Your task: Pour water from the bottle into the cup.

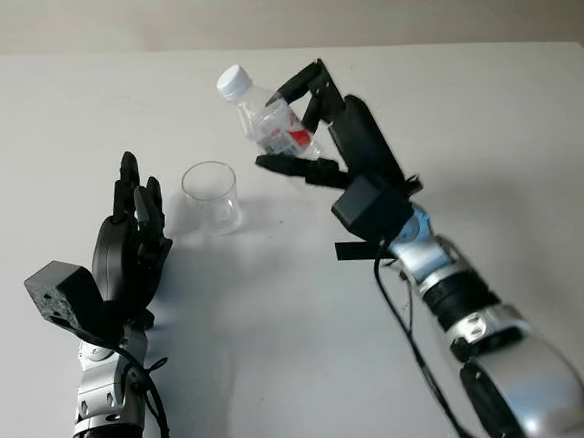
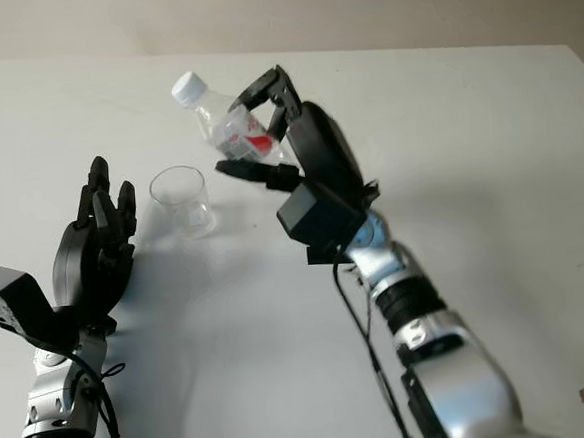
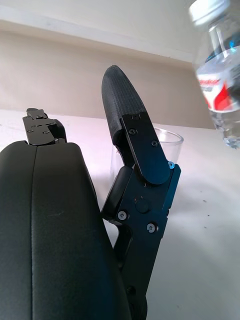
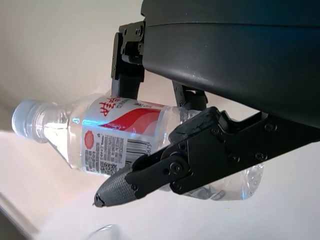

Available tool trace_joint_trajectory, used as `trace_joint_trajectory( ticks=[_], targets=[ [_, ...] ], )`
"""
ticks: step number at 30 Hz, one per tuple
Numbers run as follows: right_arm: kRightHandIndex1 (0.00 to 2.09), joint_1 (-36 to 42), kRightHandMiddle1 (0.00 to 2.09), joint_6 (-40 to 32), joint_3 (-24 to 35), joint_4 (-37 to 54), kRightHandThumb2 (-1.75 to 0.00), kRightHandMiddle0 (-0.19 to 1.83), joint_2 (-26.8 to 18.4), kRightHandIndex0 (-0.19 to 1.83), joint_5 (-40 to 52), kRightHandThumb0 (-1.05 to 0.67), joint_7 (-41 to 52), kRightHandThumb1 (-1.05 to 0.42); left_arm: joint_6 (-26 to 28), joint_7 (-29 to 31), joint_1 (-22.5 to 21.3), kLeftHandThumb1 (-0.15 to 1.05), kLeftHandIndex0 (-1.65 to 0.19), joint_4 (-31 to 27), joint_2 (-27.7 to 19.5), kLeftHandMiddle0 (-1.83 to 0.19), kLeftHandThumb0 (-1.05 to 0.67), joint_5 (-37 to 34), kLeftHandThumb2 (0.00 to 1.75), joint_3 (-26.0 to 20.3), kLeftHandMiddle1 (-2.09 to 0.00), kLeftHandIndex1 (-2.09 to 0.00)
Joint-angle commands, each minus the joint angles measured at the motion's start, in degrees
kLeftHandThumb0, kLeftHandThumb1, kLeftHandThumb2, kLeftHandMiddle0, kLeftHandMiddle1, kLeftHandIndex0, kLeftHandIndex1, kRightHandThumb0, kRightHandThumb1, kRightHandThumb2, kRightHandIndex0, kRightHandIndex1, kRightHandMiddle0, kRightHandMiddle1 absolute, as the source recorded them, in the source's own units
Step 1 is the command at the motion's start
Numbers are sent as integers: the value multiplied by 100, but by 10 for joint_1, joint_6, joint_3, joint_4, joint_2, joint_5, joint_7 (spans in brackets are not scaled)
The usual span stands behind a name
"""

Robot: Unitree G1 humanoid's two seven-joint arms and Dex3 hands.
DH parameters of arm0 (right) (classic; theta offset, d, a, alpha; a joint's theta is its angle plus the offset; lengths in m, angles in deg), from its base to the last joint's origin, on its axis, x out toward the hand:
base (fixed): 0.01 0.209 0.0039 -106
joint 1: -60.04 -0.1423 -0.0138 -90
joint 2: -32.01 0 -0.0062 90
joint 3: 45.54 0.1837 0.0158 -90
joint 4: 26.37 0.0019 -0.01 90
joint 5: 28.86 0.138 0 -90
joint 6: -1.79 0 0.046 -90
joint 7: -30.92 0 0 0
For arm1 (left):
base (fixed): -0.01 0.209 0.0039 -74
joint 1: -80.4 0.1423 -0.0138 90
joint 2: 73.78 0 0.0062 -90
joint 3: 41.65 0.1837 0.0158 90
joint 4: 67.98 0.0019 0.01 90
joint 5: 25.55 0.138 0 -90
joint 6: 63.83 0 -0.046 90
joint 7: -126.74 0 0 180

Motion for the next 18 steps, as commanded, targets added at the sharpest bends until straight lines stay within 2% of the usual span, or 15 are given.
trace_joint_trajectory(
  ticks=[1,8,18],
  targets=[
    [209,-48,209,-2,-28,-34,-11,77,-19,102,-41,-30,-37,-105,-6,-2,-5,105,17,0,2,11,-79,2,75,2,-5,-5],
    [209,-152,209,-19,-127,-154,-9,68,-45,85,-147,-26,-86,-105,-9,-2,-4,105,17,0,3,11,-78,2,76,2,-5,-5],
    [209,-215,209,-37,-214,-209,-8,64,-38,85,-208,-29,-130,-104,-12,-8,-1,105,17,0,7,11,-79,5,76,5,-5,-5]
  ],
)
